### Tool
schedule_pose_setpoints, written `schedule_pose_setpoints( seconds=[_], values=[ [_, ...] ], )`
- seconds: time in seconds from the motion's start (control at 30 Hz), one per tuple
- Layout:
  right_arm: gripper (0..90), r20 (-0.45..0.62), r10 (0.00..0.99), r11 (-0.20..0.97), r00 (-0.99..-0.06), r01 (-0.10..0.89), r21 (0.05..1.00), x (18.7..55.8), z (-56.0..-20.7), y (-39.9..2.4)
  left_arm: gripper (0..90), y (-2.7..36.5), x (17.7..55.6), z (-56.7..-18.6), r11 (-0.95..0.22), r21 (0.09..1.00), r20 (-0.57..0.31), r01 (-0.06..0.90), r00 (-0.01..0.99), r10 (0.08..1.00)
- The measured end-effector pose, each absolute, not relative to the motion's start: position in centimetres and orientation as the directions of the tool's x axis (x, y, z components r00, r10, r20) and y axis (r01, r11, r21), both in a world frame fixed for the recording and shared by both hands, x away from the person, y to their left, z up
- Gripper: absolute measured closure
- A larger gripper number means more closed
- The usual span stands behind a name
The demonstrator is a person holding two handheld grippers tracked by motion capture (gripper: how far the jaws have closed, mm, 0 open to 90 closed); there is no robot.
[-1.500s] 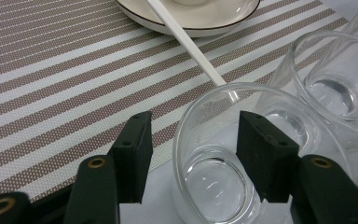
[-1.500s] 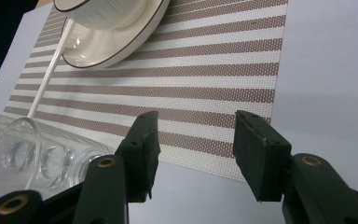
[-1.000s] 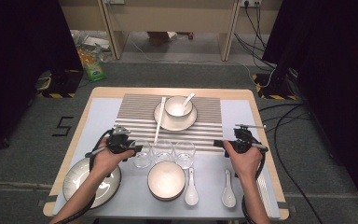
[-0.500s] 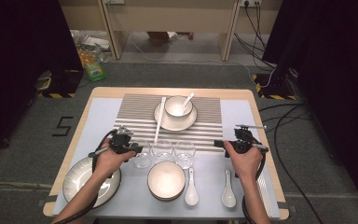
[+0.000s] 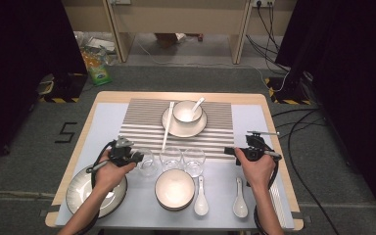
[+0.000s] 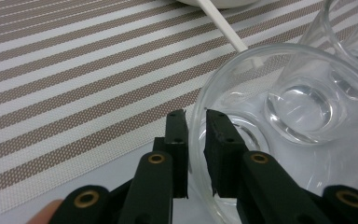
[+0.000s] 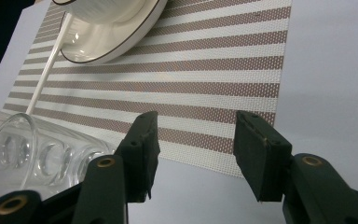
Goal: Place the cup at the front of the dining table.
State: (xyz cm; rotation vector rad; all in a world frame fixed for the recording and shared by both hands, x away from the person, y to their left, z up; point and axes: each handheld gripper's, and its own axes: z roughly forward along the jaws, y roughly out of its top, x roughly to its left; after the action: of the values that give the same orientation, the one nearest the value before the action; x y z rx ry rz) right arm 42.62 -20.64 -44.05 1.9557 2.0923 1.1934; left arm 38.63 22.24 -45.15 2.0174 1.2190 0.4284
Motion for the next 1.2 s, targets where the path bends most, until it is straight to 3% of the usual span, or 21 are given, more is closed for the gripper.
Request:
schedule_pose_setpoints(
  seconds=[0.53,1.2],
  values=[
    [50.3,0.463,0.863,-0.096,-0.203,0.833,0.544,42.5,-44.0,-20.7,83.0,24.0,36.6,-45.9,-0.187,0.800,-0.127,0.571,0.464,0.877],
    [50.3,0.461,0.865,-0.098,-0.199,0.834,0.542,42.5,-44.0,-20.7,83.8,25.1,36.1,-44.7,-0.155,0.845,-0.104,0.511,0.442,0.891]
  ],
)
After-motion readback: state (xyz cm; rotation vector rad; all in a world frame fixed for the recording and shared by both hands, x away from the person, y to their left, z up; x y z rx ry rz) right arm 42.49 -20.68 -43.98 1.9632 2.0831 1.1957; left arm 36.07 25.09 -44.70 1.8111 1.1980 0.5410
